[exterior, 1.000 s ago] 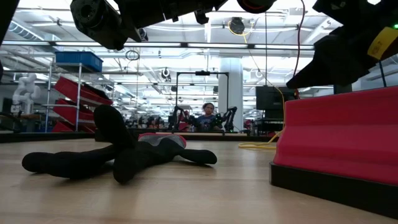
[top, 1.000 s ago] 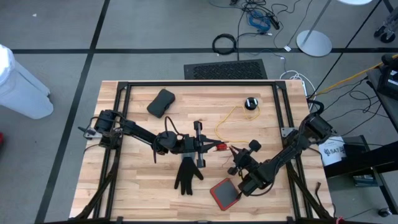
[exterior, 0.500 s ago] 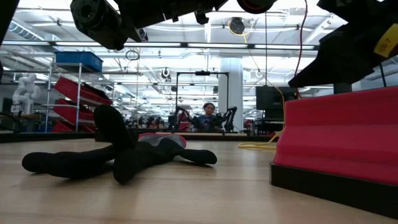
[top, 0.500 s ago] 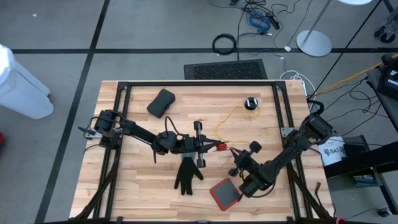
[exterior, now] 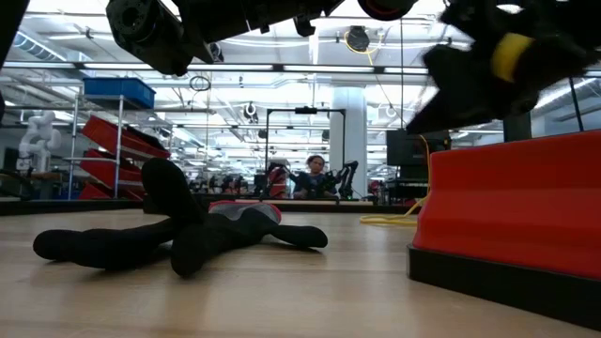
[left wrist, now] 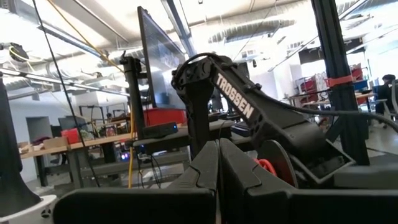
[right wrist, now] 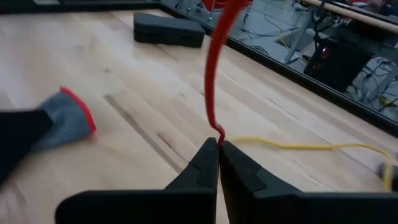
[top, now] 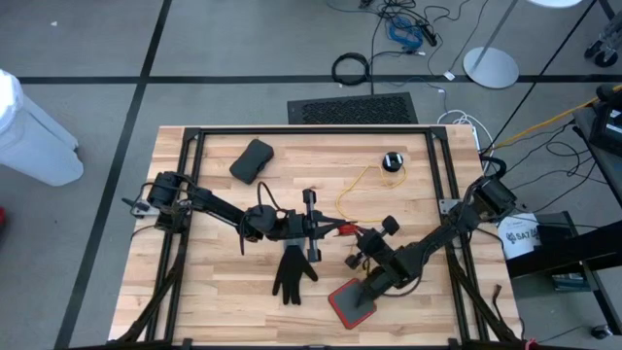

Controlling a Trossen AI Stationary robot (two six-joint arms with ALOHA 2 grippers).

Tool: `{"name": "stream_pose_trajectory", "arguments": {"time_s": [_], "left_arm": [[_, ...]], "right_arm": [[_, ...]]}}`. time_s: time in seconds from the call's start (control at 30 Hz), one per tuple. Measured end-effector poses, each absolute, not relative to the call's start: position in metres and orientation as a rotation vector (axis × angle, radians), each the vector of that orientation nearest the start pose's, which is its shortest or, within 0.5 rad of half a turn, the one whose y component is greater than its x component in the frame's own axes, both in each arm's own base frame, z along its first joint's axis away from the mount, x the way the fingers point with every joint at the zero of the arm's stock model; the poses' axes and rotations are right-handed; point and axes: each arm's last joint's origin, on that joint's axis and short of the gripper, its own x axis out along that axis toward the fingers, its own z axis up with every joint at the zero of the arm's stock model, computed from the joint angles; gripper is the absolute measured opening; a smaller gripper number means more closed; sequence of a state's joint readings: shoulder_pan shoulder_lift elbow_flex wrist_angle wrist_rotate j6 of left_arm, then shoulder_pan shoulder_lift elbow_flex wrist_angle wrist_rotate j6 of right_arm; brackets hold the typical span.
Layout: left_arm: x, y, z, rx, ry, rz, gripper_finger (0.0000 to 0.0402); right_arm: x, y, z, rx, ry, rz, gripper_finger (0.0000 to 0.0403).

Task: Coil cords
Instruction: Coil the red wire onto the black spool

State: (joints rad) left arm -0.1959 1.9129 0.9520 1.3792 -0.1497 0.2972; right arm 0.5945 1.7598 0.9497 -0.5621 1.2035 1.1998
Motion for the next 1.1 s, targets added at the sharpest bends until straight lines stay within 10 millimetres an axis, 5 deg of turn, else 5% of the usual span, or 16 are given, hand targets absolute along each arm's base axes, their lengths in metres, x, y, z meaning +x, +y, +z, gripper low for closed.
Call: {"name": "stream_pose_trajectory", "arguments": {"time_s": [0.27, 1.1], "left_arm": [[0.380, -0.068, 0.224, 0.273, -0.390, 0.072, 0.0006], [0.383, -0.061, 0.219, 0.215, -0.338, 0.114, 0.0006]], "right_arm": [[0.293, 0.136, 0.160, 0.003, 0.350, -0.829, 0.0000], [0.293, 0.136, 0.166, -0.150, 0.247, -0.929, 0.0000]]}}
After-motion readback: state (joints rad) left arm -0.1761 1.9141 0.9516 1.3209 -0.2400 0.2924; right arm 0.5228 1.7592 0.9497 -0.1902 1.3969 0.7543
